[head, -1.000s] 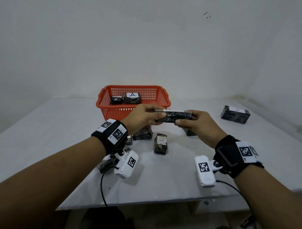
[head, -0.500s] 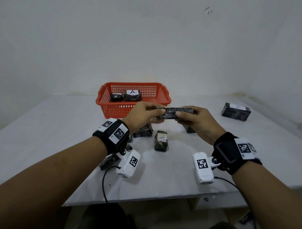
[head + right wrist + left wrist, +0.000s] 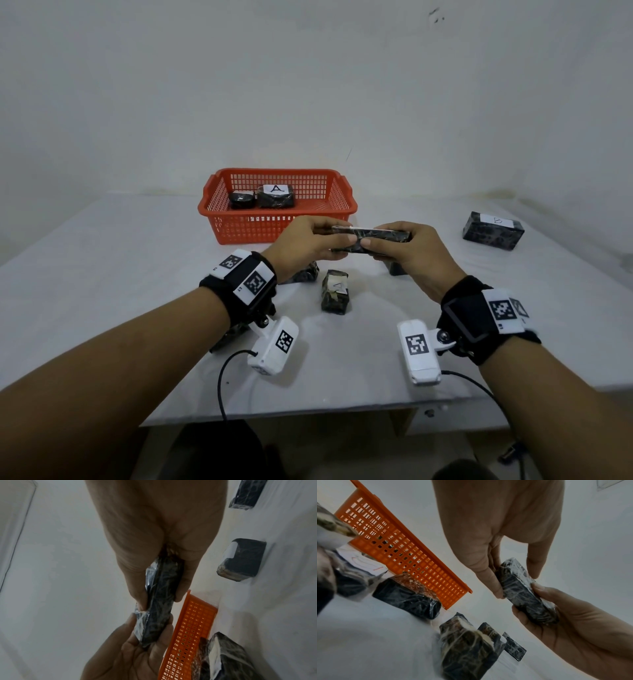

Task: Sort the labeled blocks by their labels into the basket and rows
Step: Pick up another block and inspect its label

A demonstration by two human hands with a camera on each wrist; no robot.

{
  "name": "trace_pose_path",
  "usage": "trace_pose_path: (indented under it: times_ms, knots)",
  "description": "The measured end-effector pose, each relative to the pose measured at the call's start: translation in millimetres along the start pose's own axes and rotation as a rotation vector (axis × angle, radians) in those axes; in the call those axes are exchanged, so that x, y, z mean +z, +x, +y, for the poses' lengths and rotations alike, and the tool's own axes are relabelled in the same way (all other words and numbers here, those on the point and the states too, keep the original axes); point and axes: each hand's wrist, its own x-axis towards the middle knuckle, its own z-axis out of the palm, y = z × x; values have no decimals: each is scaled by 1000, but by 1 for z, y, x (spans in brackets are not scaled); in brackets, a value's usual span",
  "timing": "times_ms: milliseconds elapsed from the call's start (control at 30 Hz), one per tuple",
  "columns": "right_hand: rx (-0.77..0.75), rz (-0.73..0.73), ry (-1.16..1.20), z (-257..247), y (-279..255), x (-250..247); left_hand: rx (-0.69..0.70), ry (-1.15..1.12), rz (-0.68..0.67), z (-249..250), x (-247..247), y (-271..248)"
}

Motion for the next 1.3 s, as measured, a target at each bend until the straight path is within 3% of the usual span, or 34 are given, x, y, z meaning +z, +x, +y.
trace_pose_path:
  times_ms: [200, 633, 933, 1167, 1300]
  knots:
    - [60, -47, 121, 1, -1, -7, -7, -9, 65, -1, -3, -1]
    - [73, -78, 150, 0, -3, -16, -35, -112, -16, -6, -10, -3]
    - [50, -40, -13, 2, -8, -7, -19, -46, 2, -6, -5, -7]
    - [197, -87, 184, -3, -9, -6, 104, 169, 43, -8, -9, -9]
    - [165, -60, 169, 0, -10, -10, 90, 171, 18, -8, -8, -9]
